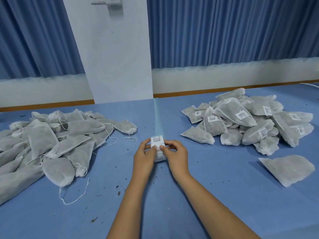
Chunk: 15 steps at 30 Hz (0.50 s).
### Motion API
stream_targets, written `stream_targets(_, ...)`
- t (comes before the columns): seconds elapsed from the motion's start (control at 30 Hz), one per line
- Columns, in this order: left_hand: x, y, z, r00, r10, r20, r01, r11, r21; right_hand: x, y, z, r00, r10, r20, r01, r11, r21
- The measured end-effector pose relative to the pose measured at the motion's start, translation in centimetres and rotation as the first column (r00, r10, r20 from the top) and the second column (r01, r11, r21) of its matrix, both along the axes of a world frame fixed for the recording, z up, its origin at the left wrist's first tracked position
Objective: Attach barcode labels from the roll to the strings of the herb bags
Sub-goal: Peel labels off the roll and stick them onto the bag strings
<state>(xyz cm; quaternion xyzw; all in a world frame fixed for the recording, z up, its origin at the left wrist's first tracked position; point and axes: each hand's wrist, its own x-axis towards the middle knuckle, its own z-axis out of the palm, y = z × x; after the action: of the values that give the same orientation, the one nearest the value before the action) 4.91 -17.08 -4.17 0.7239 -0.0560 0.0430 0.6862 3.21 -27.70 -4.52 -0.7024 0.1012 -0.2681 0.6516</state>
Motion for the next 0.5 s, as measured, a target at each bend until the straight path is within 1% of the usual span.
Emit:
stream_targets(0.07,-0.1,-0.1,-0.2,0.999,-0.021,0.045,0.02,1.0,0.023,-0.1,0.3,0.0,1.0,-0.018,-0.008,0.018,0.999,0.033)
stream_targets(0.17,0.0,0.0,-0.3,0.996,-0.072,0.061,0.07,0.997,0.035,0.0,0.4,0.1,0.999,-0.023,-0.025,0.026,0.993,0.114)
stream_targets(0.27,0.0,0.1,-0.6,0.99,-0.108,0.086,0.096,0.987,0.132,0.3,0.2,0.6,1.0,-0.022,0.011,0.019,0.979,0.204)
stream_targets(0.37,0.0,0.2,-0.8,0.989,-0.104,0.102,0.085,0.981,0.175,0.5,0.2,1.2,0.999,-0.025,0.035,0.018,0.986,0.167)
stream_targets(0.5,0.0,0.3,-0.6,0.985,-0.126,0.121,0.101,0.975,0.197,0.7,0.6,1.7,0.998,0.017,0.059,-0.026,0.986,0.167)
